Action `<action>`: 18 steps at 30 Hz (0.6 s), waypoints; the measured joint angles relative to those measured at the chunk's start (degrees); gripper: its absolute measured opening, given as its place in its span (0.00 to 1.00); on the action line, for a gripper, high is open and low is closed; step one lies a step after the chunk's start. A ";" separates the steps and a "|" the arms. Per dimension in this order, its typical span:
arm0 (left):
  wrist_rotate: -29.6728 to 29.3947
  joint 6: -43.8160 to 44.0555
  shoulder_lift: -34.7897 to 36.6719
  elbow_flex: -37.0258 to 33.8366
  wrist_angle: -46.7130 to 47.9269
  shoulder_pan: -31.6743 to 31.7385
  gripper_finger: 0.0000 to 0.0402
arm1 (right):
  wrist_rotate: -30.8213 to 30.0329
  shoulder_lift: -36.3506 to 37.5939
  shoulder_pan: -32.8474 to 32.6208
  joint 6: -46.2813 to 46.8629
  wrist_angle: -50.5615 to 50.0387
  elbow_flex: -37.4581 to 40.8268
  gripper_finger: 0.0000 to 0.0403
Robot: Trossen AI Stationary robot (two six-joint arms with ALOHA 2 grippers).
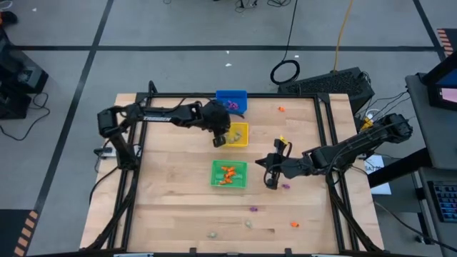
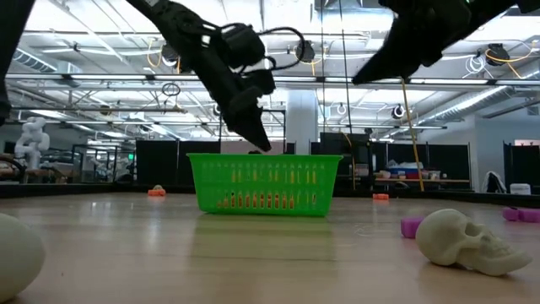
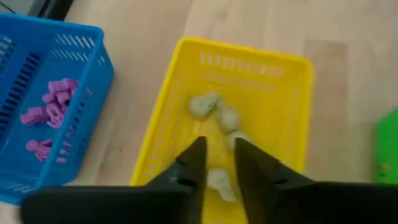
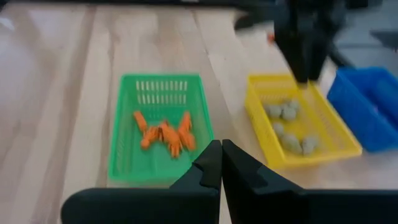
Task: Sort Halloween decoration
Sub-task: Put the right purple skeleton toy into the blue bin
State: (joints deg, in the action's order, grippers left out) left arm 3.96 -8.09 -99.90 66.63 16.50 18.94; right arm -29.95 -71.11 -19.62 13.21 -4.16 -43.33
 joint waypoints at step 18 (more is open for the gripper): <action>-4.38 9.26 15.19 -35.01 -52.58 -12.71 0.01 | 11.61 -0.03 -9.60 35.46 -28.92 0.00 0.12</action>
State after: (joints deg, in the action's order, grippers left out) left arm -0.41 1.17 -84.71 31.62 -36.08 6.23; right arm -18.35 -71.14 -29.22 48.68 -33.08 -43.33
